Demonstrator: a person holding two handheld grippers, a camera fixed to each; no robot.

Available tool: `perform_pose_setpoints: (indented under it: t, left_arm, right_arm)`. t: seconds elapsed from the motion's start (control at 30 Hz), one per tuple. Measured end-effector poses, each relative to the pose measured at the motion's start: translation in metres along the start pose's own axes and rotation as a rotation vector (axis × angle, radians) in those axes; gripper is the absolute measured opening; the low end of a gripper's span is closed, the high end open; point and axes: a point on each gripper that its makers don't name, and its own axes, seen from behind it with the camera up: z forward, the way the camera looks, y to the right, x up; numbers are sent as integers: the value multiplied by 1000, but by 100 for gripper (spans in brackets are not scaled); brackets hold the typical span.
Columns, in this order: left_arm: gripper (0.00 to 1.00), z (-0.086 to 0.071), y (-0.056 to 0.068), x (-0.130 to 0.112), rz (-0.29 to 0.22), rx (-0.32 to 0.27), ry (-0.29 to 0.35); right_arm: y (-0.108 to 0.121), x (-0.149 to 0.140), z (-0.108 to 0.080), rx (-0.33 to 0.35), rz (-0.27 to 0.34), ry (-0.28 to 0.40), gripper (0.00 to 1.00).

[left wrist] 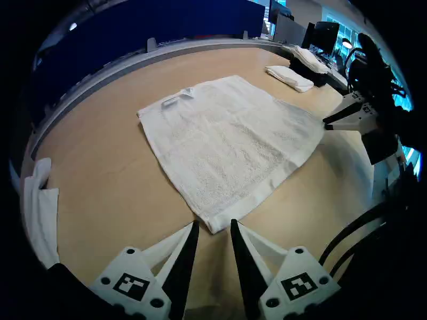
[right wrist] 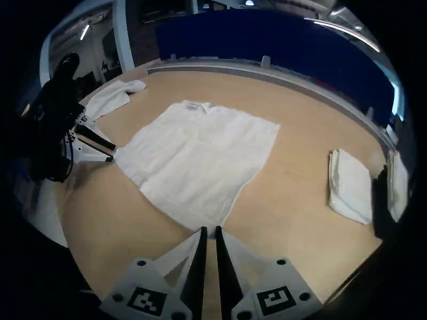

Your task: Fold towel

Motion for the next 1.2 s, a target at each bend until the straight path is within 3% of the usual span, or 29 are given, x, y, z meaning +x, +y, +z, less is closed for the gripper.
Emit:
perform_pose_setpoints:
  t: [0.23,0.43,0.8,1.2]
  left_arm:
    - [40,6,2,-3,1,-7,-13]
    - [13,7,-3,-2,-27,4,-12]
    - [9,3,-2,-1,-58,-19,-8]
    - [9,-16,-2,18,-89,-24,24]
  right_arm:
    - [0,0,0,4,-2,0,12]
    - [1,-1,0,5,-2,2,12]
    - [2,1,-1,6,0,10,12]
    - [2,10,-10,5,-6,20,12]
